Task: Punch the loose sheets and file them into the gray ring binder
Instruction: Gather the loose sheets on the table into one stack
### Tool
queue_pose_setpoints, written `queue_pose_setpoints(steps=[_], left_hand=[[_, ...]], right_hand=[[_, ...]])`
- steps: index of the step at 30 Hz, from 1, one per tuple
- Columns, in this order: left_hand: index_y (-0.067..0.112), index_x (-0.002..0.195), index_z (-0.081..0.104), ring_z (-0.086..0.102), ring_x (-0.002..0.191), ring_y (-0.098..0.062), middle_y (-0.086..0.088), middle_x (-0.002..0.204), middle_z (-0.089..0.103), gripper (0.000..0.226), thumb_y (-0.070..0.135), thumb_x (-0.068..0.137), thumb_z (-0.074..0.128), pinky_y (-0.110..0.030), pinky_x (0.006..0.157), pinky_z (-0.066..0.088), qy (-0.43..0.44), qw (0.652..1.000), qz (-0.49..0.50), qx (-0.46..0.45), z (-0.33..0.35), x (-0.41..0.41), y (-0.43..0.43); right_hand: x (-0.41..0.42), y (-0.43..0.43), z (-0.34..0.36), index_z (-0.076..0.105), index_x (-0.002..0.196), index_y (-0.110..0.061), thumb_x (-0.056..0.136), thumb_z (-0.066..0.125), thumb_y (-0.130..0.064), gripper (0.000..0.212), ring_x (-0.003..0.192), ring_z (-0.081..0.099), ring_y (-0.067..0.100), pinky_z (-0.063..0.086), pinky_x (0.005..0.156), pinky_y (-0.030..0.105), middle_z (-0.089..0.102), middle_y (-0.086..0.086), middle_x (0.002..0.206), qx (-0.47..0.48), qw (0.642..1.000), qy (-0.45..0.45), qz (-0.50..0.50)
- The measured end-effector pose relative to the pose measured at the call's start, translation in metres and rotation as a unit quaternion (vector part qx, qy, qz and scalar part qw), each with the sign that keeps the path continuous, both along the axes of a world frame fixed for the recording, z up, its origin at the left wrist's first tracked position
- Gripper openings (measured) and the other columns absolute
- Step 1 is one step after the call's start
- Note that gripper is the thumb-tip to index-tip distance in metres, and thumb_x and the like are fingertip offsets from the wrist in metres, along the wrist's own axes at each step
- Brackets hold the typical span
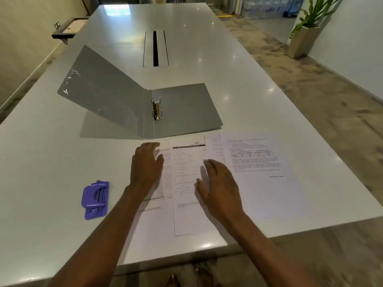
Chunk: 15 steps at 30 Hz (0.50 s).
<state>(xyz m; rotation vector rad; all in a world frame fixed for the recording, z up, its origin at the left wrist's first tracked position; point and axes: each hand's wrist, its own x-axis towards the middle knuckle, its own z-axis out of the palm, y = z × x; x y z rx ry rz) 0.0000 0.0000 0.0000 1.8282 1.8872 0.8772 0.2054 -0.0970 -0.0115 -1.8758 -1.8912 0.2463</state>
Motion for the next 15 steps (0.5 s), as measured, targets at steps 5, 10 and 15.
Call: queue_pose_setpoints(steps=[5,10,15], left_hand=[[0.002,0.132,0.069,0.069,0.116,-0.035,-0.019,0.135,0.069,0.038,0.000,0.094,0.069,-0.034,0.103,0.048,-0.013,0.997,0.049,-0.054,0.007,-0.036,0.017],[0.007,0.147,0.058,0.059,0.133,-0.037,-0.016,0.152,0.058,0.065,0.022,0.089,0.082,-0.046,0.112,0.044,0.036,0.988,0.029,-0.148,0.006,-0.064,0.031],[0.016,0.161,0.036,0.038,0.151,-0.036,-0.008,0.167,0.040,0.091,0.055,0.088,0.075,-0.056,0.118,0.031,0.182,0.962,-0.006,-0.205,0.003,-0.073,0.037]], right_hand=[[-0.035,0.001,-0.002,0.044,0.154,-0.015,0.101,0.051,-0.048,0.063,0.146,0.044,0.021,0.028,0.124,0.035,0.050,0.004,0.157,-0.011,0.998,0.017,0.060],[-0.059,0.004,-0.014,0.025,0.163,-0.024,0.100,0.044,-0.060,0.075,0.159,0.018,0.016,-0.005,0.125,0.029,0.023,-0.002,0.172,-0.034,0.993,-0.001,0.113],[-0.065,0.001,-0.029,0.008,0.166,-0.025,0.101,0.033,-0.064,0.080,0.160,-0.008,0.015,-0.006,0.129,0.039,-0.001,-0.002,0.175,-0.072,0.984,-0.025,0.161]])
